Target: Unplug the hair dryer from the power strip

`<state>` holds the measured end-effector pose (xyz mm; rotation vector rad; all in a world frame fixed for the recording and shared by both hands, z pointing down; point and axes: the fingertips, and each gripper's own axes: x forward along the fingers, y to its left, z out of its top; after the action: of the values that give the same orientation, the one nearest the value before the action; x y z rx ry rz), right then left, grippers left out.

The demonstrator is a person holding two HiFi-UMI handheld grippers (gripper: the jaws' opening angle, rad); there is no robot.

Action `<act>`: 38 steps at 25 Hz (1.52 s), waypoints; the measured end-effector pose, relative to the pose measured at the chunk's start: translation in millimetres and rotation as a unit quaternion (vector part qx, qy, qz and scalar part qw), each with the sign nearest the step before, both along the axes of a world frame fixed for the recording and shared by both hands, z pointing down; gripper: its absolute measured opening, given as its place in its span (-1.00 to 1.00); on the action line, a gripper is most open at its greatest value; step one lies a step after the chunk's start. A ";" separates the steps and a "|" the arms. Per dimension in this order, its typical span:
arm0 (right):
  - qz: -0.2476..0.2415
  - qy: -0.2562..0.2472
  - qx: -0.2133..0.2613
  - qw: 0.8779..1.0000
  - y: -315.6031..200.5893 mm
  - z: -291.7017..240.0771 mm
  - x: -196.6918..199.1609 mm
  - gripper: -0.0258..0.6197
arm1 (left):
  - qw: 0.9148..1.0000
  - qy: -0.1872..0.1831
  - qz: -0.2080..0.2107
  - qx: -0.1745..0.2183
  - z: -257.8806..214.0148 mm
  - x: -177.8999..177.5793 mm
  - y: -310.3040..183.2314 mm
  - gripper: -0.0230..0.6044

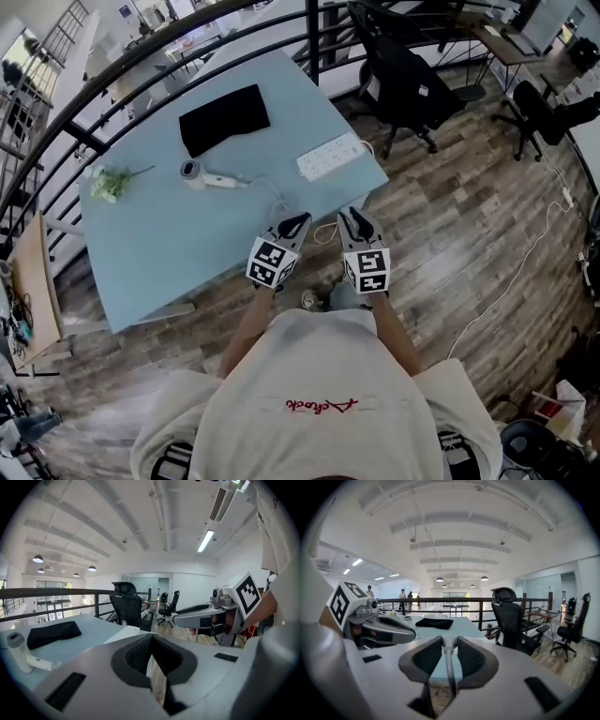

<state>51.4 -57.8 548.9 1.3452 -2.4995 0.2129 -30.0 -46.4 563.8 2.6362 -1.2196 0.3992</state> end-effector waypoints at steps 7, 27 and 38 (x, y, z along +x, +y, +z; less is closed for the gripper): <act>-0.004 -0.006 0.011 1.000 17.1 -8.7 7.7 -0.56 | 1.000 0.005 -0.012 0.007 -6.2 5.7 17.8 -0.91; -0.017 -0.019 0.010 1.000 119.5 -15.3 83.7 -0.56 | 1.000 0.001 -0.028 0.012 -18.2 84.9 120.4 -0.91; -0.032 -0.021 0.019 0.999 156.7 -18.9 98.3 -0.56 | 0.999 -0.002 -0.038 0.023 -22.2 101.9 159.9 -0.91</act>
<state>149.7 98.9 530.0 1.2847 -2.5899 0.1823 71.9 113.6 541.6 2.6178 -1.3422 0.3665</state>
